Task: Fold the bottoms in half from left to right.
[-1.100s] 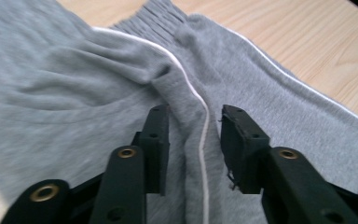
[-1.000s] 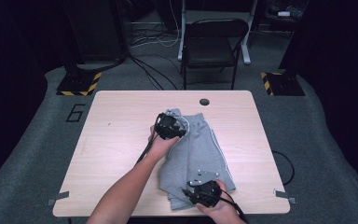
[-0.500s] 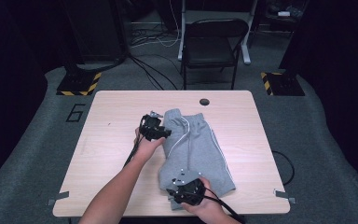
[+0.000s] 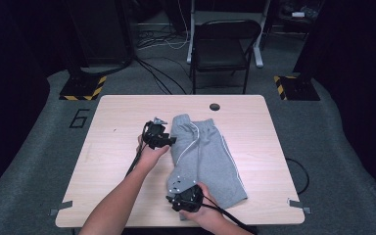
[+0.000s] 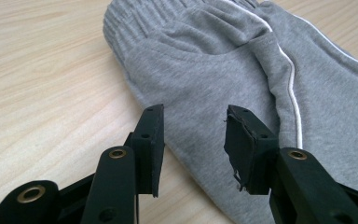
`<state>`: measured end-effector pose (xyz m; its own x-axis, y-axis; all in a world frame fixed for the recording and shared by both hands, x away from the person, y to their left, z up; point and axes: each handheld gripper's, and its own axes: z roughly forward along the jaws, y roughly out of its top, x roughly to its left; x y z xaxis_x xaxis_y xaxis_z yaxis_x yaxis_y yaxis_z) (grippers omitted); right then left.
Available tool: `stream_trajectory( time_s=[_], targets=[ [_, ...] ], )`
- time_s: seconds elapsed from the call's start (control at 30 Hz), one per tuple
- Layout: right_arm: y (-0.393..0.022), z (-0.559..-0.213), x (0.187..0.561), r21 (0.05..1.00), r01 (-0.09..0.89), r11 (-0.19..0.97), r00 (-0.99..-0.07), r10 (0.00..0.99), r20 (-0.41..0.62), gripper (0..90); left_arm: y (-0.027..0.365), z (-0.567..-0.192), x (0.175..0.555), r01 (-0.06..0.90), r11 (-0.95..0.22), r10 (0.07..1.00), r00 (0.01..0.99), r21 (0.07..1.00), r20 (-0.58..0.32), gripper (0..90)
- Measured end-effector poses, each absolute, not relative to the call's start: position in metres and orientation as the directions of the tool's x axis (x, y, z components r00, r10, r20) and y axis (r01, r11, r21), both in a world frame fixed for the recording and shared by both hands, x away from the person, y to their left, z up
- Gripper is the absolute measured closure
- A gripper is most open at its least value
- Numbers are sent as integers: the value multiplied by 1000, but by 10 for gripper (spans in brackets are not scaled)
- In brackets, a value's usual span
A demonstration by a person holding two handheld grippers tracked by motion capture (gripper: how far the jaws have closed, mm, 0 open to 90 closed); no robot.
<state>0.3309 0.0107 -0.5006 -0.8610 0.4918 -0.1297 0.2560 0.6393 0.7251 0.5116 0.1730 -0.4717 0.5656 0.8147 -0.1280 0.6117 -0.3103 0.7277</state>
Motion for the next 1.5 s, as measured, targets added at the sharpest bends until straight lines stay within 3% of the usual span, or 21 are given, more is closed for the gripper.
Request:
stream_trajectory(
  time_s=[0.13,0.37,0.5,0.7,1.03,1.23,1.5],
  targets=[
    [14,-507,336,705,259,660,-864,485,-136,506,175,-470,511,608,-309,813,568,731,-129,575],
    [13,-509,337,702,277,656,-856,500,-131,746,176,-470,511,605,-308,812,569,735,-128,575],
    [9,-505,338,719,277,638,-855,504,-118,835,176,-470,511,606,-311,811,570,733,-127,575],
    [-3,-488,335,765,292,574,-844,531,-77,849,175,-471,511,603,-314,808,575,734,-127,573],
    [-69,-455,327,814,258,521,-779,610,-144,849,172,-474,511,606,-315,802,581,731,-136,567],
    [-104,-458,319,800,324,505,-742,660,-117,845,166,-479,511,610,-327,793,593,722,-141,564],
    [-120,-481,320,737,444,509,-710,702,-57,815,156,-485,511,609,-341,785,604,716,-140,564]
  ],
)
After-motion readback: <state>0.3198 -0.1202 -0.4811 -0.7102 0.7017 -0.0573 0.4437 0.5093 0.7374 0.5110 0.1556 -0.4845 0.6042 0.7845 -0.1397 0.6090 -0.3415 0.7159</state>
